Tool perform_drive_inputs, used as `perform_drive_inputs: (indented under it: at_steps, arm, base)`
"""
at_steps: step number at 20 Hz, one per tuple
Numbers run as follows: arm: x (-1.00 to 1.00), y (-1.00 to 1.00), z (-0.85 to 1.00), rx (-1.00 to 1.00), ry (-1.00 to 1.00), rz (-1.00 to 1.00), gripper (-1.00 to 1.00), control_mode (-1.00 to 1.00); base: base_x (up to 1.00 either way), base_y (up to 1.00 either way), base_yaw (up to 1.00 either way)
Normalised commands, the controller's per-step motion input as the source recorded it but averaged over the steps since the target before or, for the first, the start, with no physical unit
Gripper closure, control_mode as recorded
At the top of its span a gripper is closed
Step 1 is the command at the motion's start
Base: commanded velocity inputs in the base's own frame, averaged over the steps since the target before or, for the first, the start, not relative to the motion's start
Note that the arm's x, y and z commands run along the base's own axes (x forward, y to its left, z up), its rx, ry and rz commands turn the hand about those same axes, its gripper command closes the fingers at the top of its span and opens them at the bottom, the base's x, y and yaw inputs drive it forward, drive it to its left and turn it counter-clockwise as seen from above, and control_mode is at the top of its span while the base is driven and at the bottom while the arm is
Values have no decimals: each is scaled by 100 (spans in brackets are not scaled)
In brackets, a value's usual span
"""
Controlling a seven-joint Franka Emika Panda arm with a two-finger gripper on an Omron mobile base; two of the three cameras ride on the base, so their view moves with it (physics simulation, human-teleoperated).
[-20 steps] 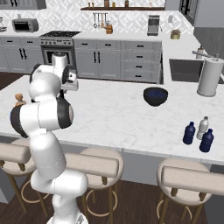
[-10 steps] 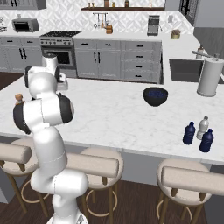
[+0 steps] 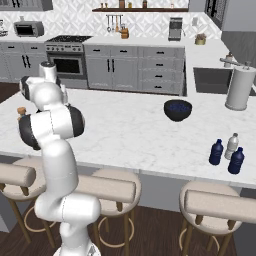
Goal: Move the plastic bottles in the middle to the plastics group, and the glass bottles in the middle to the glass group.
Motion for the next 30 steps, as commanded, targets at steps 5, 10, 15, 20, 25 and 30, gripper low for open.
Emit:
perform_drive_inputs:
  at_steps: [5,10,15,20,25,30]
  arm:
    - [1,6,-38,-4,-5,0,100,-100]
    - [4,11,-40,-3,-6,0,100,-100]
    - [0,10,-33,0,-10,2,100,-100]
    - [-7,-1,-28,0,-5,1,-100,-100]
    - [-6,-2,-6,0,-5,0,-100,-100]
    - [-1,-5,42,8,-10,0,-100,-100]
  base:
    - [0,0,0]
    - [0,0,0]
    - [0,0,0]
    - [0,0,0]
    - [0,0,0]
    - [0,0,0]
